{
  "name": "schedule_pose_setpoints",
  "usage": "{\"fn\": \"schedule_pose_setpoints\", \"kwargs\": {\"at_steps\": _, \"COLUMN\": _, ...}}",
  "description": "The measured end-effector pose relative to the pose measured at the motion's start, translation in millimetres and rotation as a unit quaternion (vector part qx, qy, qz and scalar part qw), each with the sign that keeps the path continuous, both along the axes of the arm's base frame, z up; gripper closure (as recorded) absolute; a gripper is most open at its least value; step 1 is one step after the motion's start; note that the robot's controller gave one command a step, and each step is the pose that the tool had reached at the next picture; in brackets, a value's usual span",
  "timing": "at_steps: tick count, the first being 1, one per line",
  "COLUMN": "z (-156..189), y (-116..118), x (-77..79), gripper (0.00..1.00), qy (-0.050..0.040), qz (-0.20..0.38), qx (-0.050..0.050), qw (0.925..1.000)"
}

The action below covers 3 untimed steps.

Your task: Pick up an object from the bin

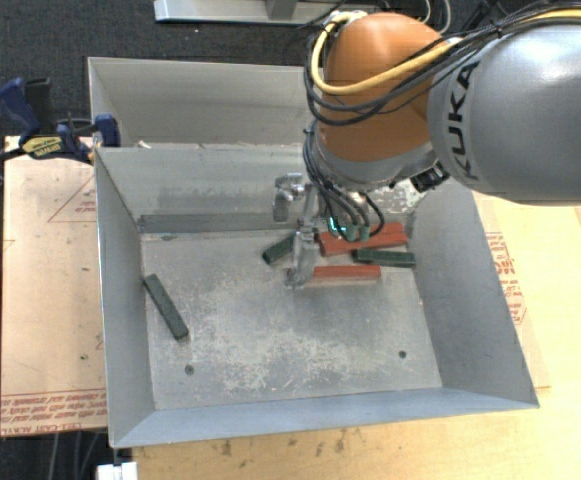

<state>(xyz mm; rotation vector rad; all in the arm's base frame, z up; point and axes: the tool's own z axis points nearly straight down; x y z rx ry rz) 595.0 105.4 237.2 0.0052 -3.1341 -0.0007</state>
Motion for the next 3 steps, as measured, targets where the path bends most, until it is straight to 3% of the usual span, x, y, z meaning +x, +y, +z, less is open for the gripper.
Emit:
{"fn": "schedule_pose_setpoints", "kwargs": {"at_steps": 1, "z": 4.8, "y": -0.7, "x": 1.5, "gripper": 0.0, "qy": -0.0043, "qz": -0.001, "qx": 0.0, "qw": 1.0}}
{"fn": "schedule_pose_setpoints", "kwargs": {"at_steps": 2, "z": -70.2, "y": -28.7, "x": 15.5, "gripper": 0.0, "qy": -0.0065, "qz": -0.024, "qx": 0.001, "qw": 0.9997}}
{"fn": "schedule_pose_setpoints", "kwargs": {"at_steps": 3, "z": -80.5, "y": -85.0, "x": 14.0, "gripper": 0.0, "qy": -0.0036, "qz": -0.11, "qx": 0.0, "qw": 0.9939}}
